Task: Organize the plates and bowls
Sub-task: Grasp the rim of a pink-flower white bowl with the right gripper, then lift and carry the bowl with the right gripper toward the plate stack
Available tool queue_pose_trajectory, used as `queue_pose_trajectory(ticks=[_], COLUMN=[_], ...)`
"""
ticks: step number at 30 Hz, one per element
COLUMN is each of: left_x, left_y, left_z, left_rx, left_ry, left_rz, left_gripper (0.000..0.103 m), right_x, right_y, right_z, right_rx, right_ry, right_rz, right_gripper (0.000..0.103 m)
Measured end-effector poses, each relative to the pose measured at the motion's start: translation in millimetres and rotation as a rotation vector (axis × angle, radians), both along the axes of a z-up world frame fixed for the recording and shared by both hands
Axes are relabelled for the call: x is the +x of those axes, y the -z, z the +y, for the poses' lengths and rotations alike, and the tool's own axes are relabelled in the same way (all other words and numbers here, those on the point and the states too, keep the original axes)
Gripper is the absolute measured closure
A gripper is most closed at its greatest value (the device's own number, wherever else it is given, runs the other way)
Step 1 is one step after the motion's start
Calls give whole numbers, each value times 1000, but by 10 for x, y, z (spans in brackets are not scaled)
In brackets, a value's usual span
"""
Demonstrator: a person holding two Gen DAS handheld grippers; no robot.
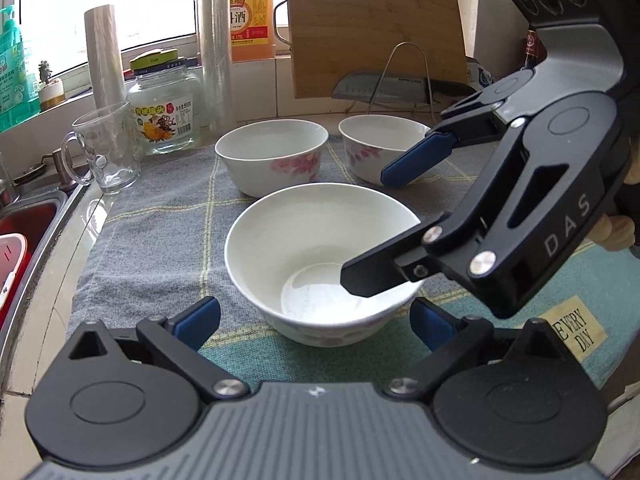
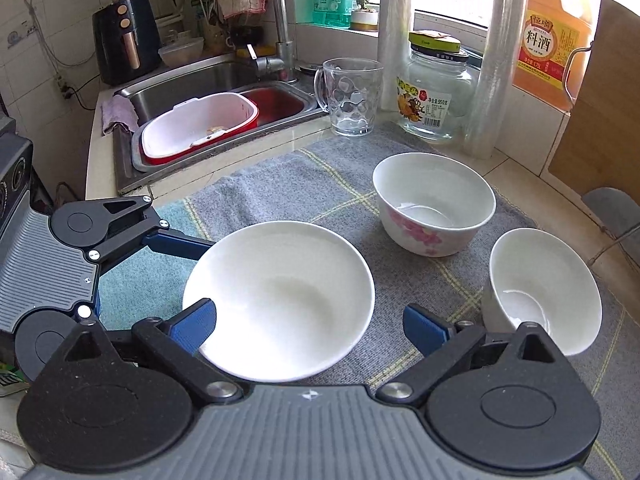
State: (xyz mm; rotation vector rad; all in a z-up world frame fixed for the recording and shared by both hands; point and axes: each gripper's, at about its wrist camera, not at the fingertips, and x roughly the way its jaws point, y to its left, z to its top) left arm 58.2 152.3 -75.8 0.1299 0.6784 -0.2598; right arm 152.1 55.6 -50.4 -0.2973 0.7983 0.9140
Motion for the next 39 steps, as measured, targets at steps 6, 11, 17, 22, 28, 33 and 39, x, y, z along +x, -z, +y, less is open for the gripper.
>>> queue_pose_trajectory(ticks=[6,11,17,22,28,33,39], left_x=[28,27,19,23,25,31,49], left_y=[17,20,2,-5,-12,-35,-28], left_z=[-19,-13,-17,-13,-18,16,17], left_rx=[16,13,12,11,12,-6,-5], left_ry=[21,31,44,47,48,49,55], left_rz=[1,2,0,0,2,9,10], left_gripper=[13,14,17,17,17,17,17], right_x=[56,92,181,259,300,348,331], right_y=[50,74,73,54,71,93,86], right_z=[62,96,99,91,132,128,129], right_rx=[-10,-13,-12,-11,-20,-8,-9], right_ry=[-23,-33,-41,-41,-63,-66,-77], right_rz=[26,39,54,66,79,108,108], right_gripper=[14,22,32,33,38,38,39])
